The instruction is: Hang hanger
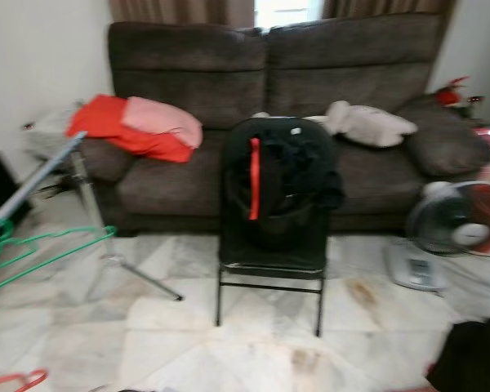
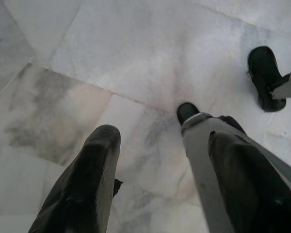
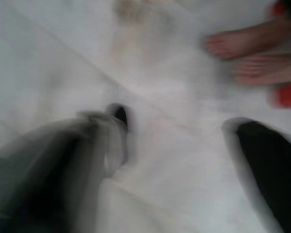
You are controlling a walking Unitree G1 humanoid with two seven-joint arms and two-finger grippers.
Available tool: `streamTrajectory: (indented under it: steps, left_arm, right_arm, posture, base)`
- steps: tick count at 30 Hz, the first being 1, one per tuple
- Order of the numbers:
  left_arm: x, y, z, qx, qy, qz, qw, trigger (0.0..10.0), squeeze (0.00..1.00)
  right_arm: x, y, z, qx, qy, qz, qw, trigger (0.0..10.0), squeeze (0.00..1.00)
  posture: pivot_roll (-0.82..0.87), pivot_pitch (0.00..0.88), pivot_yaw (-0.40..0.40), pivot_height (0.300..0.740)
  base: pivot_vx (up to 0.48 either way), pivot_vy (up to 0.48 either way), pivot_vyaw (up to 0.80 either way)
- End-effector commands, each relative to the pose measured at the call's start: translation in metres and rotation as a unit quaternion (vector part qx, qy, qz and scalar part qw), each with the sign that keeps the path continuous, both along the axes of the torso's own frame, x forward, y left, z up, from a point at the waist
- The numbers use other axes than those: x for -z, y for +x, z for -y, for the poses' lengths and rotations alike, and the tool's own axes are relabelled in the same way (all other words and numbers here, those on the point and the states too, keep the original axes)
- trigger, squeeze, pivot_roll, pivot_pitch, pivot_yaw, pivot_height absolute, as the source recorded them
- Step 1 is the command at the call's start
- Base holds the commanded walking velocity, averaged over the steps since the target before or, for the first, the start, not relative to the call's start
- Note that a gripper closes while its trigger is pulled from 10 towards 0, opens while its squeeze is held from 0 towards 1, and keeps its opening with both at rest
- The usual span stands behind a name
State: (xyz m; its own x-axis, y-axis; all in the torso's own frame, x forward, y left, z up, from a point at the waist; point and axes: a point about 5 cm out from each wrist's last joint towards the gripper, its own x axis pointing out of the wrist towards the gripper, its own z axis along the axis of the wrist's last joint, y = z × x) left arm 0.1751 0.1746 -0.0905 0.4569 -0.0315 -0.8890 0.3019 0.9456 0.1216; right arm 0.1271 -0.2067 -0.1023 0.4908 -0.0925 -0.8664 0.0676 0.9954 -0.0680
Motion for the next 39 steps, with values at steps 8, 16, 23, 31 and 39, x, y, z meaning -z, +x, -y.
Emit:
streamTrajectory:
  steps: [8, 16, 23, 31, 39]
  left_arm:
    - [0.0011, -0.0024, -0.0002, -0.007, -0.005, -0.005, 1.000, 10.0, 0.00]
    - [0.0011, -0.0025, -0.0002, -0.006, -0.006, -0.006, 1.000, 10.0, 0.00]
    - [0.0011, -0.0024, -0.0002, -0.005, -0.007, -0.007, 1.000, 10.0, 0.00]
    - [0.0010, -0.0023, 0.0000, -0.006, -0.008, -0.006, 1.000, 10.0, 0.00]
    - [0.0011, -0.0024, 0.0001, -0.006, -0.009, -0.007, 1.000, 10.0, 0.00]
  right_arm:
    - [0.0018, -0.0042, -0.0026, 0.004, 0.007, -0.005, 1.000, 10.0, 0.00]
    - [0.0017, -0.0041, -0.0027, 0.005, 0.008, -0.003, 1.000, 10.0, 0.00]
    - [0.0016, -0.0039, -0.0027, 0.005, 0.007, -0.002, 1.000, 10.0, 0.00]
    - [0.0016, -0.0040, -0.0025, 0.005, 0.005, -0.003, 1.000, 10.0, 0.00]
    - [0.0018, -0.0043, -0.0022, 0.009, 0.004, -0.004, 1.000, 10.0, 0.00]
  posture:
    - [-0.05, 0.019, 0.062, 0.740]
    - [-0.05, 0.020, 0.063, 0.740]
    - [-0.05, 0.019, 0.063, 0.740]
    - [-0.05, 0.020, 0.063, 0.740]
    - [-0.05, 0.020, 0.063, 0.740]
  base:
    - [0.067, 0.000, 0.00]
    - [0.294, 0.000, 0.00]
    - [0.304, 0.000, 0.00]
    - [0.304, 0.000, 0.00]
    - [0.305, 0.000, -0.30]
